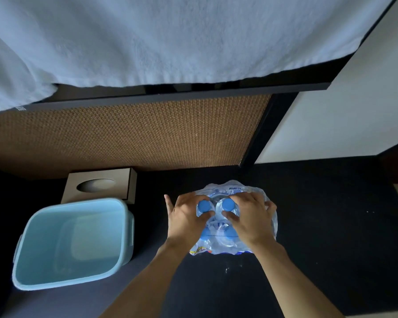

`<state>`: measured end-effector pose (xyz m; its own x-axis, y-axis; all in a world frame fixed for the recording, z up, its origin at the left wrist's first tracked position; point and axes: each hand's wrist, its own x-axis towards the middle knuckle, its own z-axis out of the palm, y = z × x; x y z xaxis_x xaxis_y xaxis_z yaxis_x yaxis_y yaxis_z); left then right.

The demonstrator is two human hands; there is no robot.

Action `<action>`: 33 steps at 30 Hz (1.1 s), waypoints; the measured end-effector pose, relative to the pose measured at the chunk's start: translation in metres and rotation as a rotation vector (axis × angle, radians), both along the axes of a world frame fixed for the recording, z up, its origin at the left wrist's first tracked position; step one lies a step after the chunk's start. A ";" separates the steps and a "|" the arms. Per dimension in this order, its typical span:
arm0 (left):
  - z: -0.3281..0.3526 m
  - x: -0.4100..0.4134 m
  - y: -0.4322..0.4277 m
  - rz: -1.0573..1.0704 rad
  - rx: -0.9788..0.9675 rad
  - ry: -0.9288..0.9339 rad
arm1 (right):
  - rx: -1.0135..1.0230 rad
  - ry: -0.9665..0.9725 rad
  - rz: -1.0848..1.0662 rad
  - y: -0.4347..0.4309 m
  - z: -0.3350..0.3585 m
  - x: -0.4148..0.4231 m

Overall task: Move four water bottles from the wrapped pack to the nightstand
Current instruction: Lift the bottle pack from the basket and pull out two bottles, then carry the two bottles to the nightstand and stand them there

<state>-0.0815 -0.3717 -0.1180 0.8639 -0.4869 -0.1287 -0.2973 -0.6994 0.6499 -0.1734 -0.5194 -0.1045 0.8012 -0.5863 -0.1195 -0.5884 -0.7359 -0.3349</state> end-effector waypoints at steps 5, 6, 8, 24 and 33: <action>0.058 0.014 0.002 -0.141 -0.249 -0.082 | 0.122 -0.318 -0.064 0.002 0.047 -0.013; 0.080 0.017 -0.001 -0.167 -0.332 -0.057 | 0.213 -0.446 -0.082 0.003 0.064 -0.016; 0.129 0.022 -0.009 -0.237 -0.475 -0.002 | 0.408 -0.689 -0.129 0.006 0.109 -0.022; 0.489 -0.213 -0.071 -1.231 -0.968 0.082 | -0.072 -1.316 -0.568 0.080 0.489 -0.288; 0.558 -0.561 -0.032 -1.671 -1.054 0.296 | -0.468 -1.365 -1.032 0.185 0.528 -0.604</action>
